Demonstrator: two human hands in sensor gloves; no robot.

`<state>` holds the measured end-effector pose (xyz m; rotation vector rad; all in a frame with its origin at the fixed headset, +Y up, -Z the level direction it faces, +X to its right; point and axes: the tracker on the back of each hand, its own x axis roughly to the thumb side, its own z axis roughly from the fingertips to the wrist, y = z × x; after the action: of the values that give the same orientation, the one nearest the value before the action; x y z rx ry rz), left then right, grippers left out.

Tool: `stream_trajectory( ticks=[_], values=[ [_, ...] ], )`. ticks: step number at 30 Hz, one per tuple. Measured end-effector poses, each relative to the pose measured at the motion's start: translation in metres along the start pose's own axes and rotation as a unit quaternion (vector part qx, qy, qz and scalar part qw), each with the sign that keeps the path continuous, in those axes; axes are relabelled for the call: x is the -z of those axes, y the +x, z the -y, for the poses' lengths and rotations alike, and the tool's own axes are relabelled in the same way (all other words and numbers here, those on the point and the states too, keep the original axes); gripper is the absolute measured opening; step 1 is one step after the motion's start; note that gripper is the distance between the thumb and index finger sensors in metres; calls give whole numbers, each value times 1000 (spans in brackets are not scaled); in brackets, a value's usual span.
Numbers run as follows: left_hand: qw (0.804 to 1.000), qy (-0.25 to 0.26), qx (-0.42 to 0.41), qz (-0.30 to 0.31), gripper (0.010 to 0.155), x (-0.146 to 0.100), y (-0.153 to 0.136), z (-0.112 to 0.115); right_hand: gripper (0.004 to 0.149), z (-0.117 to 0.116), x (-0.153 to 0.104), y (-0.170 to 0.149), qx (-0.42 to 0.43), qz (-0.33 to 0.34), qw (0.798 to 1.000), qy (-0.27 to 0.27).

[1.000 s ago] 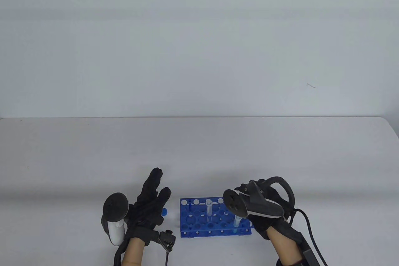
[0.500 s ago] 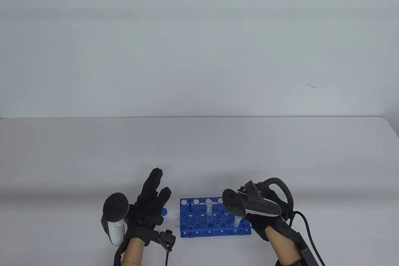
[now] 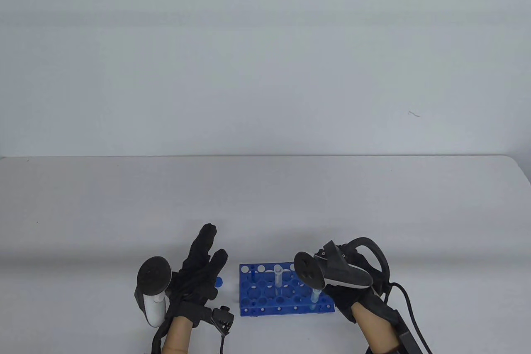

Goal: Press a plastic transfer pipette bulb to move liquid between test tubes

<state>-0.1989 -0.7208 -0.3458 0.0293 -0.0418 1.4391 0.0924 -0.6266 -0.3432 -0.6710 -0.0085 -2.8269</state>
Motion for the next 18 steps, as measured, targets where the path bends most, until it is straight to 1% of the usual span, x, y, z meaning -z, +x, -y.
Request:
stream_trajectory(
  ticks=[12, 15, 18],
  values=[
    [1000, 0, 1, 0, 89, 0, 0, 0, 48, -1, 0, -1, 11, 0, 1000, 3],
    [1000, 0, 1, 0, 89, 0, 0, 0, 48, 2, -1, -3, 17, -4, 1000, 2],
    [1000, 0, 1, -1, 89, 0, 0, 0, 47, 13, -7, -9, 29, -12, 999, -10]
  ],
)
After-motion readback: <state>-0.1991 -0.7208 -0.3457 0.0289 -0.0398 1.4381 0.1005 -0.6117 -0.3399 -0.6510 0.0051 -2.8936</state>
